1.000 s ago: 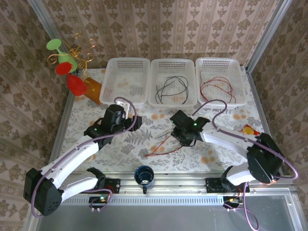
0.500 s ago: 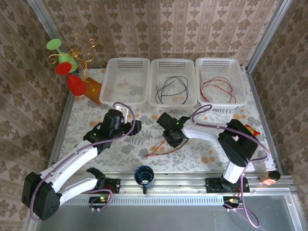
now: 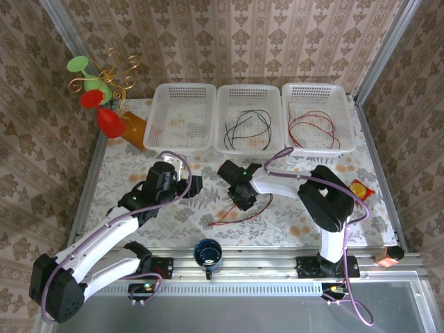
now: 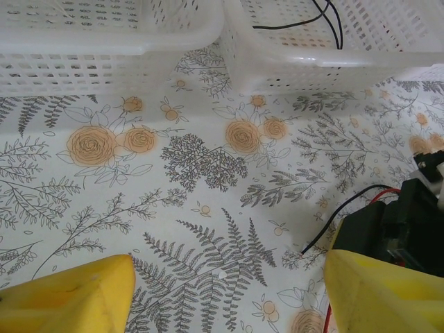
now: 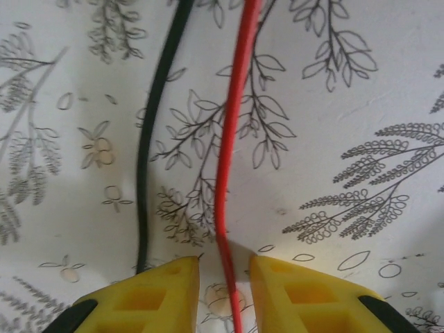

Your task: Untangle the cables

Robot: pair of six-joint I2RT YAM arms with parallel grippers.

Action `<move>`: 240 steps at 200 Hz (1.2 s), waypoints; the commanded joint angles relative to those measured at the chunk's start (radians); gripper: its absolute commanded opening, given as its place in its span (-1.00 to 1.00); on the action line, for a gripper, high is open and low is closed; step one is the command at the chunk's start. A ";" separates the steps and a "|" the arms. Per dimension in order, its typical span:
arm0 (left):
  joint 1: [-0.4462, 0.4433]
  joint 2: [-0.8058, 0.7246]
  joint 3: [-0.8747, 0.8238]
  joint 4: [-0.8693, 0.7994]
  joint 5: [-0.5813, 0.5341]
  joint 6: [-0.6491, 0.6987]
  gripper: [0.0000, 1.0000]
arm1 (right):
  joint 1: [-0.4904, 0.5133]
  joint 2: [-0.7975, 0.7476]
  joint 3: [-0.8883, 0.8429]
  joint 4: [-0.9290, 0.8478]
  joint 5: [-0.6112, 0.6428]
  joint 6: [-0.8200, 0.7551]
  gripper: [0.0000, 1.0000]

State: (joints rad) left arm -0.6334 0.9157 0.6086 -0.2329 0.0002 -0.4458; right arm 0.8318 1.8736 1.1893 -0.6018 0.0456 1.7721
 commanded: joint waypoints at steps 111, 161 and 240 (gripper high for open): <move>-0.073 -0.025 0.024 -0.051 -0.150 0.029 0.41 | 0.016 0.193 0.056 -0.066 0.025 0.014 -1.00; -0.100 -0.010 0.026 -0.028 -0.134 0.051 0.41 | 0.015 0.025 -0.051 0.089 0.065 -0.040 -1.00; 0.000 0.023 0.234 -0.056 0.148 0.067 0.41 | 0.009 -0.470 -0.256 0.255 0.118 -0.336 -1.00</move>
State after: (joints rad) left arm -0.6655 0.9199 0.7589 -0.2577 0.0307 -0.4137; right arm 0.8425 1.5246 0.9730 -0.4065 0.0990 1.5620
